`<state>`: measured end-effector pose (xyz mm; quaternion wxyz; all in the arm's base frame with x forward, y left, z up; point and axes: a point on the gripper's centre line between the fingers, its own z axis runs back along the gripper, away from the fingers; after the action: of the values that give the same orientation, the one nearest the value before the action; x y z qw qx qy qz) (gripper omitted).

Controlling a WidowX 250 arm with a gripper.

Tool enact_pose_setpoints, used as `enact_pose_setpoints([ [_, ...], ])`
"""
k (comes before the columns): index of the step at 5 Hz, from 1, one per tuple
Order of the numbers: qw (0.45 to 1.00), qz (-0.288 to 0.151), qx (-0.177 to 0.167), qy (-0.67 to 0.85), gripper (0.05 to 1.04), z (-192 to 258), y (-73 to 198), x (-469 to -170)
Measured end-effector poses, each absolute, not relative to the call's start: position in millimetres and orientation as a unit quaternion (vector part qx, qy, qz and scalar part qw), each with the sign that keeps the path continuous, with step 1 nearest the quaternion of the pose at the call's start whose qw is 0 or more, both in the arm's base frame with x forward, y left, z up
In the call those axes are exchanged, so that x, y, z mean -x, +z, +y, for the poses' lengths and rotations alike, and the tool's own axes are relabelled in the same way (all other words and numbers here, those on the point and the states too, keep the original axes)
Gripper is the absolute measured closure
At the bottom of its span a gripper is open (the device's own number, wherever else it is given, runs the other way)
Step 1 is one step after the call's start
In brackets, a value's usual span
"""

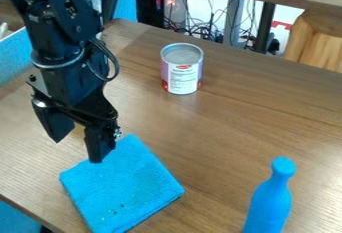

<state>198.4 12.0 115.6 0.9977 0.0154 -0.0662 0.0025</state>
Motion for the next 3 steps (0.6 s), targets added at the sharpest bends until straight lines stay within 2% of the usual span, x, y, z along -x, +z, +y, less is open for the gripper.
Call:
enact_pose_setpoints([
  [1,0.998,-0.059,-0.015,0.001,0.082,11.6,111.7,-196.1],
  [3,0.993,-0.091,-0.009,-0.077,0.082,-9.9,101.8,-196.0],
])
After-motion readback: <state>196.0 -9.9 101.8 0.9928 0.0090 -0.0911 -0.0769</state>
